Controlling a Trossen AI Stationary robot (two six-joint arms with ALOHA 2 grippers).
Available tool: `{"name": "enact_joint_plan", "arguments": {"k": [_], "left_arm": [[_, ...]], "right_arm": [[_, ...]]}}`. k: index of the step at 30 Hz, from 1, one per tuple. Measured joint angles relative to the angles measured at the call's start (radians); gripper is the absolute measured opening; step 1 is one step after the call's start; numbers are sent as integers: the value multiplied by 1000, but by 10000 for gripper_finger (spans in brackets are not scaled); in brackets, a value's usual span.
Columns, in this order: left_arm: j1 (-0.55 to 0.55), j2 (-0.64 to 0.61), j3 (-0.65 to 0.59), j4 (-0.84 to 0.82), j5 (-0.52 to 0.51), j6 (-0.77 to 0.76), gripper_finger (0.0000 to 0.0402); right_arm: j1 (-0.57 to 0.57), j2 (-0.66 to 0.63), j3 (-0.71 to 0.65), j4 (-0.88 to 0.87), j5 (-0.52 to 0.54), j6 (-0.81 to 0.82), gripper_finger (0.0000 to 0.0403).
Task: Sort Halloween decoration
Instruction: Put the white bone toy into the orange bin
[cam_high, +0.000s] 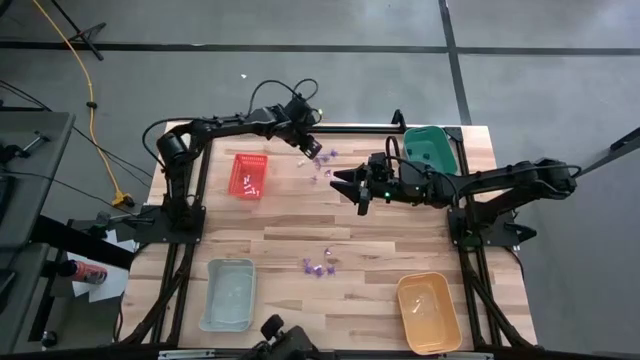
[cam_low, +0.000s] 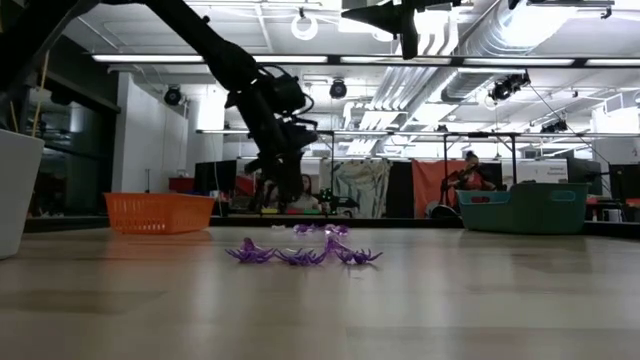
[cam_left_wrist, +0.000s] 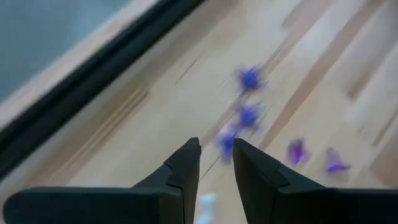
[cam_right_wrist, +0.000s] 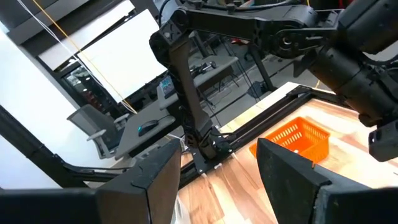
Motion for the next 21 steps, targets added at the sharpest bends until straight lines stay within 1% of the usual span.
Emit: {"name": "enact_joint_plan", "arguments": {"k": [3, 5, 8, 11, 16, 21], "left_arm": [[16, 16, 0, -29, 5, 8, 85], [24, 33, -1, -72, 29, 8, 85], [19, 66, -1, -91, 84, -12, 85], [-6, 86, -2, -83, 113, -52, 85], [-61, 88, -2, -64, 115, -70, 85], [-125, 88, -7, -82, 115, -123, 85]], "right_arm": [[0, 0, 0, 0, 0, 4, 204], [0, 0, 0, -1, 0, 15, 204], [0, 0, 0, -6, 0, 22, 204], [0, 0, 0, -9, 1, 22, 204], [1, 0, 0, -16, 1, 22, 204], [1, 0, 0, -16, 1, 22, 204]]}}
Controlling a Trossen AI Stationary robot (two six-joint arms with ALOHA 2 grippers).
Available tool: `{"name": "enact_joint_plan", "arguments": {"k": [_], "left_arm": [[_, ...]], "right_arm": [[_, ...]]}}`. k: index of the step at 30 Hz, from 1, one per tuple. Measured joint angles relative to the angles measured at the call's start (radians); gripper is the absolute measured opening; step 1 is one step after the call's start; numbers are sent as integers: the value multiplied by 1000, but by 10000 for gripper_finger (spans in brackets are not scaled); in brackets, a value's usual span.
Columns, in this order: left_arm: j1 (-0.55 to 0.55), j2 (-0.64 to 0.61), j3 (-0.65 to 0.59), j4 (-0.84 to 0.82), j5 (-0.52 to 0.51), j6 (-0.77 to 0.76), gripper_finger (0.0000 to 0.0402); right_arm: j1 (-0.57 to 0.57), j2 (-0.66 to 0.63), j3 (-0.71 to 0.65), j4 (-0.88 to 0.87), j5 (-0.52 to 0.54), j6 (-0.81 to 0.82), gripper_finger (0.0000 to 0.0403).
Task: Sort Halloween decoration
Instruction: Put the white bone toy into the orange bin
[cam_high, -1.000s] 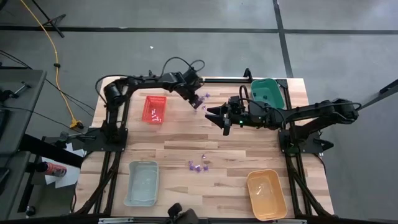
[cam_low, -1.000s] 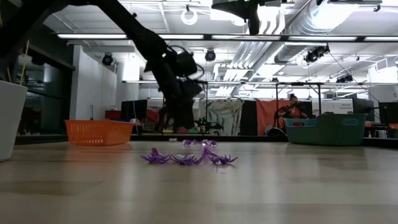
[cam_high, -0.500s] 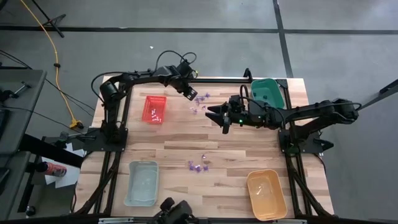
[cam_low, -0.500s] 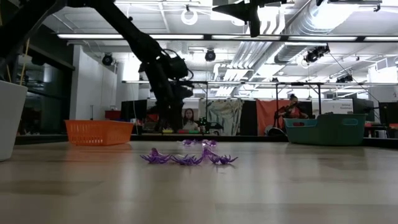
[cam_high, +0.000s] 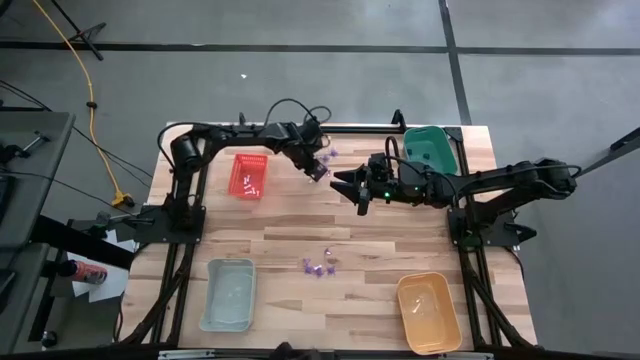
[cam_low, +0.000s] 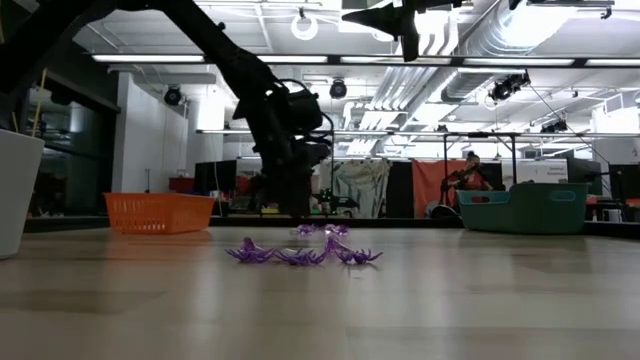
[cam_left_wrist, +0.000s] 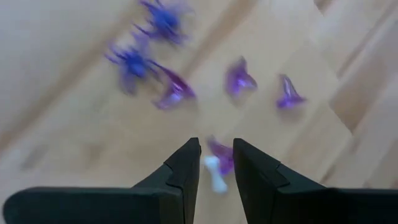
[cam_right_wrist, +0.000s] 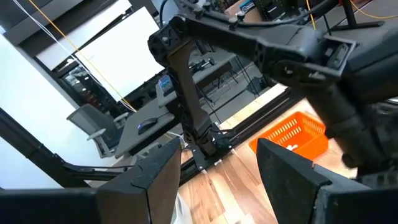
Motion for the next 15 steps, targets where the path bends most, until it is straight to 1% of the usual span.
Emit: {"name": "enact_joint_plan", "arguments": {"k": [2, 5, 6, 15], "left_arm": [[-26, 0, -14, 2, -28, -1, 85], [-59, -3, -29, 0, -129, -26, 85], [-65, -4, -31, -1, -143, -27, 85], [-91, -4, -32, 4, -161, -73, 85]], "right_arm": [[0, 0, 0, -3, 0, 0, 204], [0, 0, 0, -8, 0, 0, 204], [0, 0, 0, -8, 0, 0, 204], [0, 0, 0, -9, 0, -1, 204]]}}
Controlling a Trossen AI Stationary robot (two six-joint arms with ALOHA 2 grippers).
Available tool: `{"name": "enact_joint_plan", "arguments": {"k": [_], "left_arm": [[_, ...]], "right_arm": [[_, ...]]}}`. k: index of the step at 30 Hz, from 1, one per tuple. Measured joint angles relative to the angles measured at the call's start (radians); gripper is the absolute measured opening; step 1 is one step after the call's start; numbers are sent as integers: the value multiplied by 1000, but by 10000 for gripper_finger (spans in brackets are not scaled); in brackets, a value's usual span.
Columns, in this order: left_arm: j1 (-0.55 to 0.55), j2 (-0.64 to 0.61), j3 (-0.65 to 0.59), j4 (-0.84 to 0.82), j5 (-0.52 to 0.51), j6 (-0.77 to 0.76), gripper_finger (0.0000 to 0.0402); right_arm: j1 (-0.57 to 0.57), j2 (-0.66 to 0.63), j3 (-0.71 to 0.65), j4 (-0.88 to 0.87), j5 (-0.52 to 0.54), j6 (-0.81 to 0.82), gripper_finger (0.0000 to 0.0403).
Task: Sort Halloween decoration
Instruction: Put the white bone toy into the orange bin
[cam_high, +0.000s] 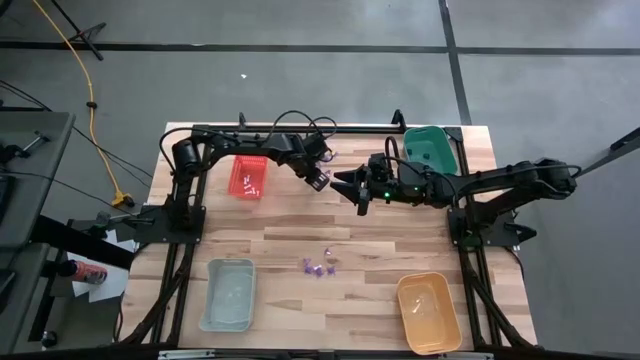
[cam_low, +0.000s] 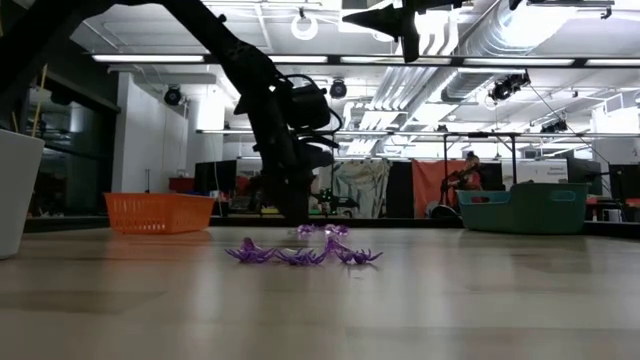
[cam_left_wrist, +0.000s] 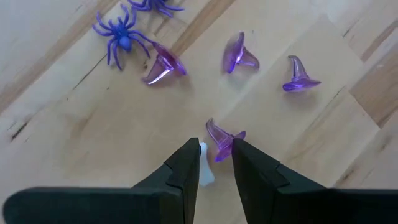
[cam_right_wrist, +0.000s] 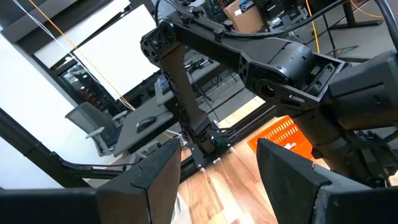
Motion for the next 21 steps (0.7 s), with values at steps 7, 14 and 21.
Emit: {"name": "enact_joint_plan", "arguments": {"k": [7, 14, 21], "left_arm": [[-7, 4, -4, 66, 89, -76, 85], [-12, 1, 6, 66, 84, -58, 85], [-4, 0, 6, 0, 0, -34, 85]], "right_arm": [[0, 0, 0, -6, 0, -2, 204], [0, 0, 0, -6, 0, -2, 204], [0, 0, 0, -23, 0, -2, 204]]}}
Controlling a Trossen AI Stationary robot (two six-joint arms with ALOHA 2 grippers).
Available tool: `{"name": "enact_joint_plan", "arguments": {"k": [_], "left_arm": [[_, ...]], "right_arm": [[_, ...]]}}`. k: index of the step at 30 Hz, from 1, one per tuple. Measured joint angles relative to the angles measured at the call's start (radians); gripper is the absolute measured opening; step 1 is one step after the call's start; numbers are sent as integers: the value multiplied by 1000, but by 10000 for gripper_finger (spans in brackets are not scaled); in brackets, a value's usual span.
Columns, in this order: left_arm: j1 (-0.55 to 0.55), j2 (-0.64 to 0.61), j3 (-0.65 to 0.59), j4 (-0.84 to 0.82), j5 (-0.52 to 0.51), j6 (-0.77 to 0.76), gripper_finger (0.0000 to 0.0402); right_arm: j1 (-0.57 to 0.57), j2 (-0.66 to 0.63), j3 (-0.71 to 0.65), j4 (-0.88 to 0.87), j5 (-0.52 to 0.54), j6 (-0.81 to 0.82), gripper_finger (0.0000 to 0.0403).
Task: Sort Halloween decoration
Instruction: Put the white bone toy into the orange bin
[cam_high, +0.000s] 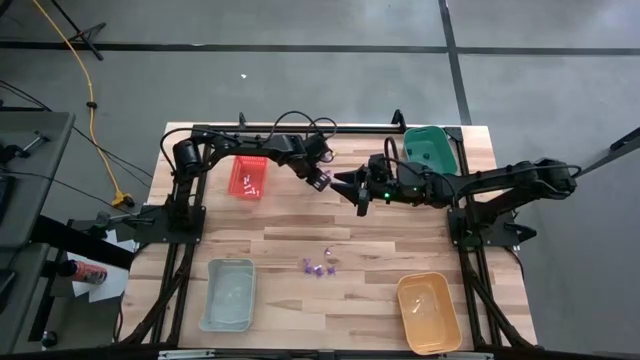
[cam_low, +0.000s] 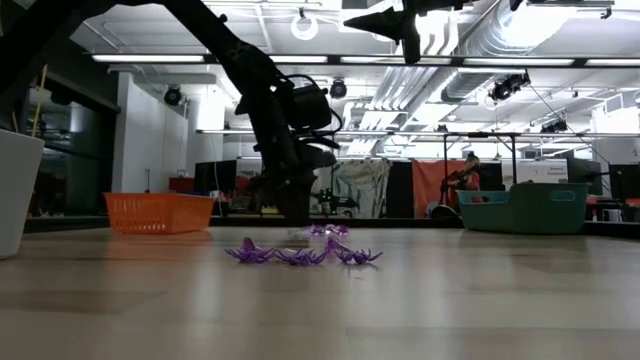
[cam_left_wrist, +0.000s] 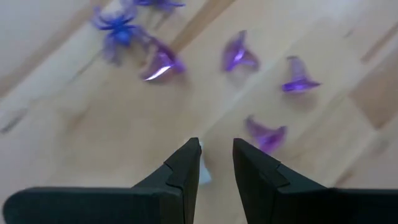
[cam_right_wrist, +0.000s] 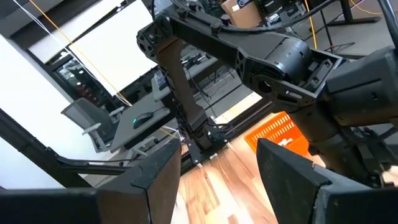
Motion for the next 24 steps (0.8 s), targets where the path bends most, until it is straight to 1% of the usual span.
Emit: {"name": "enact_joint_plan", "arguments": {"k": [5, 13, 19, 24], "left_arm": [[-3, 0, 0, -44, -69, 14, 85], [-6, 0, 1, -44, -74, 12, 85], [-25, 3, -5, -36, -47, 3, 85], [-39, 3, -29, -23, -75, 2, 85]], "right_arm": [[0, 0, 0, -20, 0, 0, 204], [0, 0, 0, -39, 0, 0, 204], [0, 0, 0, -40, 0, -19, 204], [0, 0, 0, -43, 0, -19, 204]]}}
